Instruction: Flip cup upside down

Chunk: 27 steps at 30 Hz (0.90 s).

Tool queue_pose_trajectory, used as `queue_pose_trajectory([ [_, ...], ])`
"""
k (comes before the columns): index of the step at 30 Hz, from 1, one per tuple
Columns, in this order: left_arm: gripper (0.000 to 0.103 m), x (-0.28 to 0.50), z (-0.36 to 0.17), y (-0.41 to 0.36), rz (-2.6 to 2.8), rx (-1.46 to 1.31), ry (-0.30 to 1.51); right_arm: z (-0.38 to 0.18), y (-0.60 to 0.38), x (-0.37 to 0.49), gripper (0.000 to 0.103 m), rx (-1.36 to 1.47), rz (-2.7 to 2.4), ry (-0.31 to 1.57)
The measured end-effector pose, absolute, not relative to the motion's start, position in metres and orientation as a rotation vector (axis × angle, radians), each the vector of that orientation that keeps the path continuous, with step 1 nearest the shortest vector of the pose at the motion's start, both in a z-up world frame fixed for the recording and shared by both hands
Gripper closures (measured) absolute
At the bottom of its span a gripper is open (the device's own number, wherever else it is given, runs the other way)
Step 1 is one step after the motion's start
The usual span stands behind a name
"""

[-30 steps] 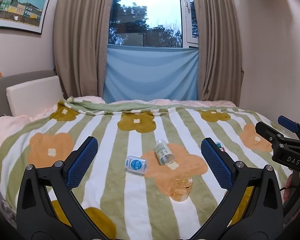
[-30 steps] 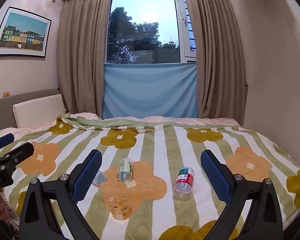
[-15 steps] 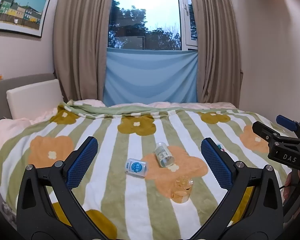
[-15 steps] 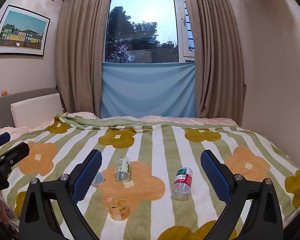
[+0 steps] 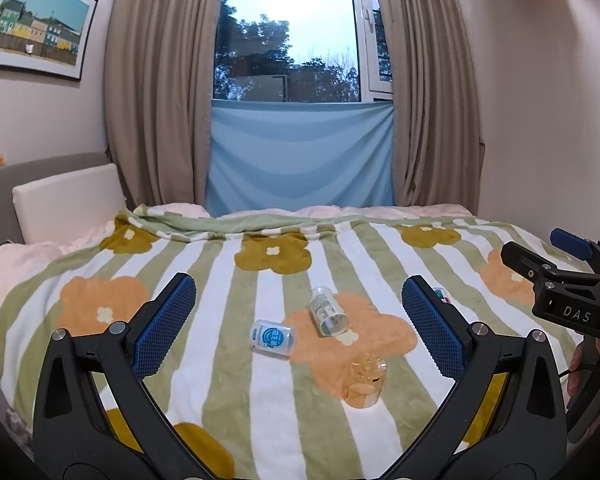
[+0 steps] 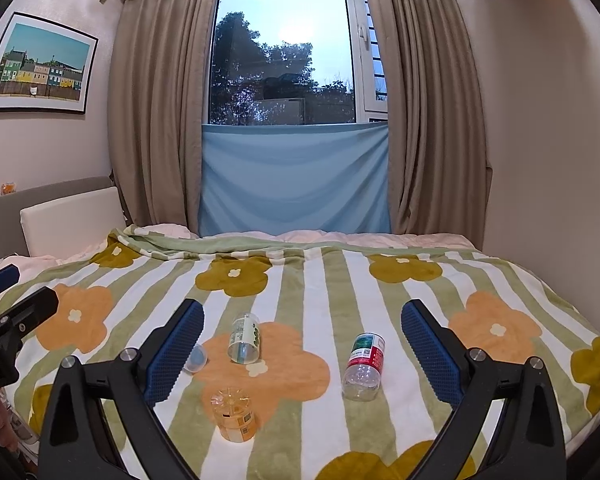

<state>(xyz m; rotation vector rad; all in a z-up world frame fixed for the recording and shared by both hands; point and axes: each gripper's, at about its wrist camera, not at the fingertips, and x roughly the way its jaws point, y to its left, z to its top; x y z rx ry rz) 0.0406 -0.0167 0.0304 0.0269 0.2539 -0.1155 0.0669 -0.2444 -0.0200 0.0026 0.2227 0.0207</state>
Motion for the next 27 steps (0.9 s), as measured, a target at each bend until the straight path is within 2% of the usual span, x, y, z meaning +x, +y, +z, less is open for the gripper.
queue_pose_trajectory([
  [27,0.0,0.0359,0.0361,-0.0142,-0.093,0.061,0.151,-0.025,-0.2408,0.0684,0.004,-0.004,0.041,0.224],
])
